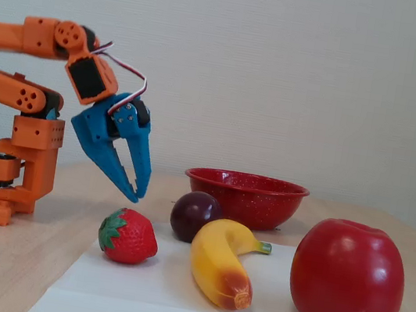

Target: Grasp the banana and put it in the red bowl

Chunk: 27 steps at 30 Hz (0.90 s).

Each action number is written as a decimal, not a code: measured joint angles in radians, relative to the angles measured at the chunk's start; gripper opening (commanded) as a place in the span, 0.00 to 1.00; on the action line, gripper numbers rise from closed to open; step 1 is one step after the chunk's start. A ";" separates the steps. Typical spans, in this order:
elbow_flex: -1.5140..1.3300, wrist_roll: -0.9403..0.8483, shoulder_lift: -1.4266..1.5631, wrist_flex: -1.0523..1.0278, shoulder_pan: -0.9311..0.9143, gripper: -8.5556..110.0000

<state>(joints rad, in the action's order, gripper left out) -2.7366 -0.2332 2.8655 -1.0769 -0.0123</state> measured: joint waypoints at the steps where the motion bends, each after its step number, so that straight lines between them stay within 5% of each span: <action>1: 0.034 0.000 -0.023 -0.020 -0.005 0.08; 27: 1.002 0.115 -0.871 -0.483 0.167 0.21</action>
<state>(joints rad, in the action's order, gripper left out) -1.7349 -0.1181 1.9942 -1.5601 0.1549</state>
